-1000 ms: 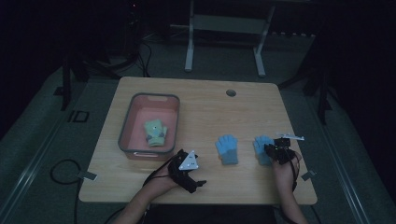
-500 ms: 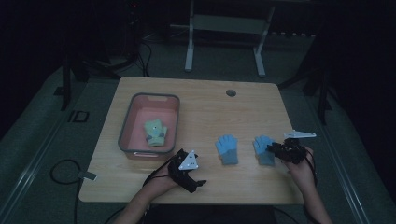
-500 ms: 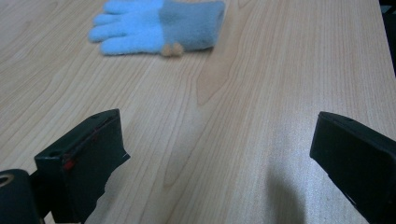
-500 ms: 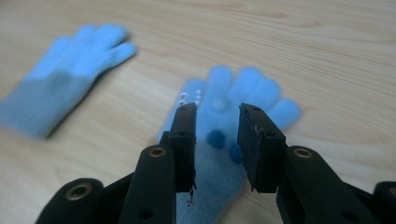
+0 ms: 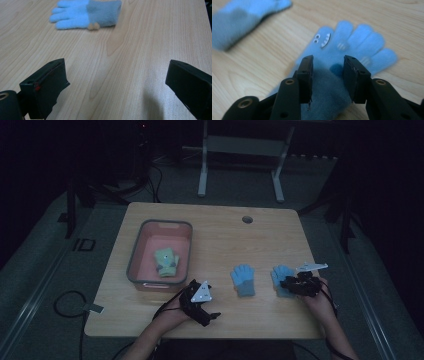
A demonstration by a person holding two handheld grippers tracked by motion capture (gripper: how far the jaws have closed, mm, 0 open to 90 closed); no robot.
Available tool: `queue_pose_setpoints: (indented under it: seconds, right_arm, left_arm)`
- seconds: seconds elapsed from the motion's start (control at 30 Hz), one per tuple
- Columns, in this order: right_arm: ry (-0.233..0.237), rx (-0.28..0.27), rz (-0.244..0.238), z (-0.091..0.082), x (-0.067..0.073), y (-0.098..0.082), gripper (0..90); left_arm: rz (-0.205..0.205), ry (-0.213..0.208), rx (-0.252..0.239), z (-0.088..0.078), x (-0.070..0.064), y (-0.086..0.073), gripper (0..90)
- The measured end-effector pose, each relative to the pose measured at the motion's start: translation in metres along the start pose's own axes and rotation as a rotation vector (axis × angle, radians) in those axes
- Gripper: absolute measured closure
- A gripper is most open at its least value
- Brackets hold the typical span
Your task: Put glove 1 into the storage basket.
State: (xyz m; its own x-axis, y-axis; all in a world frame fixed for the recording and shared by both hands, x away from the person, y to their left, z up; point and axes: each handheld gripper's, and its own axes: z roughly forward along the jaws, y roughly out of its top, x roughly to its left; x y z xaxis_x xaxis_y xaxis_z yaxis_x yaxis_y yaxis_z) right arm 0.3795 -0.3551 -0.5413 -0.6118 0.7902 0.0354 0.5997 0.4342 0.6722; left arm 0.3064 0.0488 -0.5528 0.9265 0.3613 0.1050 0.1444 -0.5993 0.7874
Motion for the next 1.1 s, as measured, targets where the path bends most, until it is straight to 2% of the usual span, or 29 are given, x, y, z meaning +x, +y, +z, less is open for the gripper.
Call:
queue_pose_setpoints:
  seconds: [0.07,0.2,0.27,0.37,0.43,0.57,0.63,0.77,0.93,1.1]
  right_arm:
    - [0.008,-0.010,-0.035,0.002,0.000,-0.003,59.0]
    - [0.010,-0.014,-0.050,0.002,0.000,-0.004,62.3]
    - [0.012,-0.014,-0.050,0.002,0.001,-0.004,69.7]
    - [0.039,-0.016,-0.058,0.002,0.000,-0.005,78.8]
    - [0.041,-0.013,-0.027,0.002,-0.001,-0.005,81.5]
    - [0.004,0.000,-0.003,0.001,0.003,-0.001,84.2]
    - [-0.017,0.001,0.002,-0.002,0.005,0.002,84.7]
    - [-0.051,-0.032,0.018,-0.012,0.007,0.012,84.9]
    - [-0.053,-0.084,0.000,-0.030,0.015,0.032,84.8]
    - [-0.031,-0.142,-0.012,-0.045,0.023,0.051,84.8]
  left_arm:
    - [0.000,-0.004,0.003,0.000,0.000,-0.001,3.5]
    - [0.005,-0.007,0.003,0.000,-0.001,-0.001,3.5]
    - [0.003,-0.008,0.006,0.001,-0.001,-0.001,3.5]
    - [0.000,-0.009,0.008,0.001,-0.001,-0.001,3.5]
    - [-0.003,-0.011,0.007,0.001,-0.001,-0.001,3.4]
    - [-0.003,-0.011,0.006,0.001,-0.001,-0.001,3.4]
    - [-0.003,-0.012,0.007,0.001,0.000,-0.001,3.4]
    - [0.003,-0.009,0.004,0.001,0.000,-0.002,3.5]
    - [-0.001,-0.012,-0.003,0.000,0.000,-0.002,3.5]
    - [-0.001,-0.013,0.001,0.001,0.000,-0.002,3.5]
